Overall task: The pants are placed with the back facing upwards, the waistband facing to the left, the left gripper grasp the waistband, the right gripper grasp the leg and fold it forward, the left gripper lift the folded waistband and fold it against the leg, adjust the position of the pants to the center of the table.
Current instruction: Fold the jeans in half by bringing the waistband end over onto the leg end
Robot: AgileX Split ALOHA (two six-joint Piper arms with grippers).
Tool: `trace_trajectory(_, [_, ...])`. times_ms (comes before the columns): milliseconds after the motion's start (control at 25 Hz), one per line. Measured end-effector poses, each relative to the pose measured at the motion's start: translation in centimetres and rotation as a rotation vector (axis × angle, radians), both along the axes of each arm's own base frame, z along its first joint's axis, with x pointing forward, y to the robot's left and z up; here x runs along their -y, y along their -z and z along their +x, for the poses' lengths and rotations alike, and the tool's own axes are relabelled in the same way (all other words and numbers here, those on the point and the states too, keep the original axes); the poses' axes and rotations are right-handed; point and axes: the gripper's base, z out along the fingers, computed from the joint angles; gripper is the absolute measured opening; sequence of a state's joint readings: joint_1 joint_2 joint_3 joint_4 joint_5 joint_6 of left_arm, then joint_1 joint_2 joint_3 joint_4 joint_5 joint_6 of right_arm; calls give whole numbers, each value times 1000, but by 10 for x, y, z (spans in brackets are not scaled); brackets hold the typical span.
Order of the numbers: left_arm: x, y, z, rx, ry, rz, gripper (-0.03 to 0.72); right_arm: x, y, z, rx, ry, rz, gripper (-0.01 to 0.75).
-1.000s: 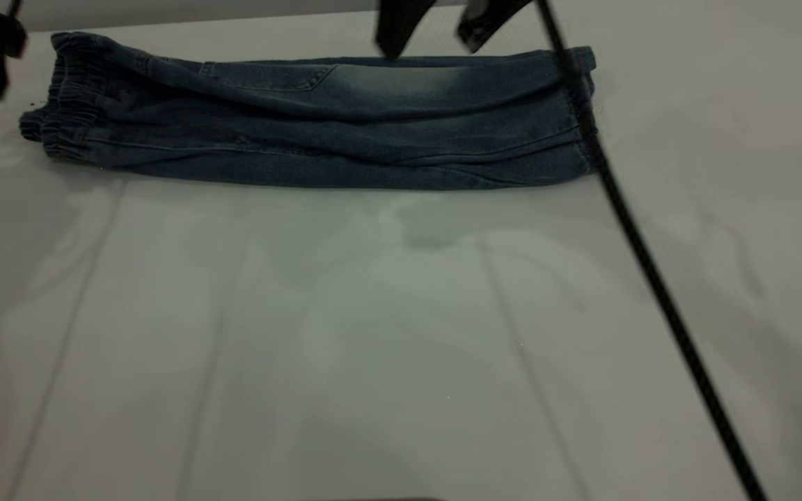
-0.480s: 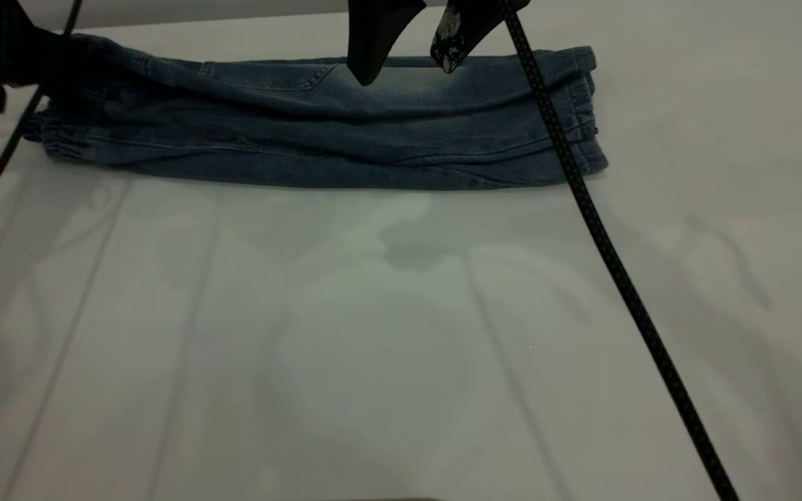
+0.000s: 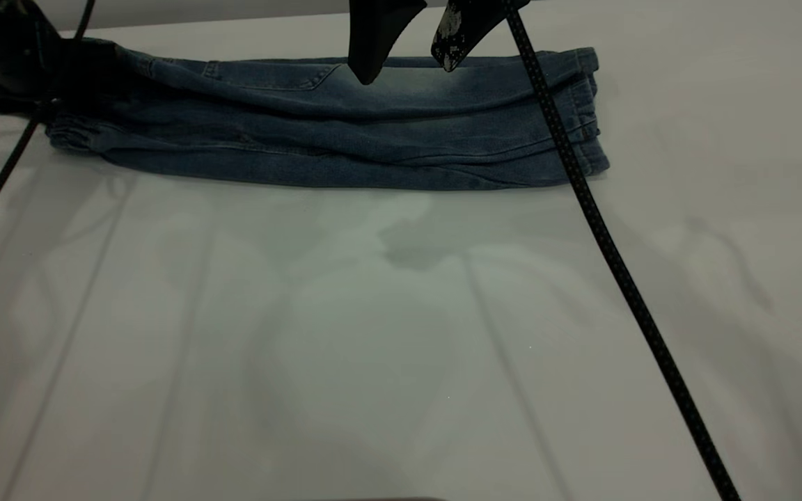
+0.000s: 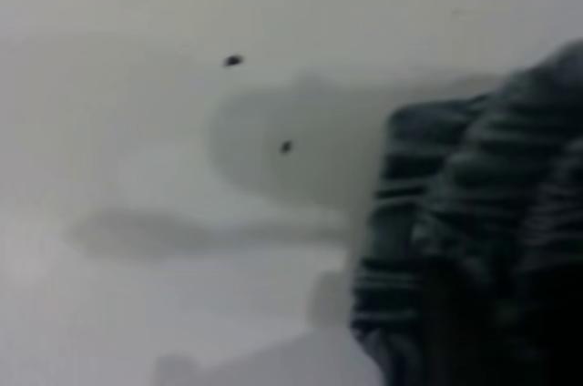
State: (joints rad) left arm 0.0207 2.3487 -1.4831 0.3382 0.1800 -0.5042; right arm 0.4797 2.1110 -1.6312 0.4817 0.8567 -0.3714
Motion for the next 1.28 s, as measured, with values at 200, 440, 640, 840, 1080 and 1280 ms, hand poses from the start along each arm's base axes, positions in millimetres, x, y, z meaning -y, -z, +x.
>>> trace_trajectory(200, [-4, -18, 0, -42, 105, 130, 61, 8, -14, 1, 28, 10, 7, 562])
trace_trajectory(440, [-14, -126, -2, -39, 190, 383, 61, 57, -87, 4, 179, 116, 73, 562])
trace_trajectory(640, [33, -198, -11, 83, 332, 436, 61, 110, -133, 3, 275, 233, 98, 562])
trace_trajectory(840, [116, -188, -17, 100, 534, 372, 61, 134, -152, -3, 295, 277, 100, 562])
trace_trajectory(1080, [203, -137, -23, 135, 741, 336, 61, 136, -152, -3, 293, 280, 99, 562])
trace_trajectory(1280, [240, -103, -28, 157, 826, 315, 107, 136, -152, -4, 292, 279, 100, 562])
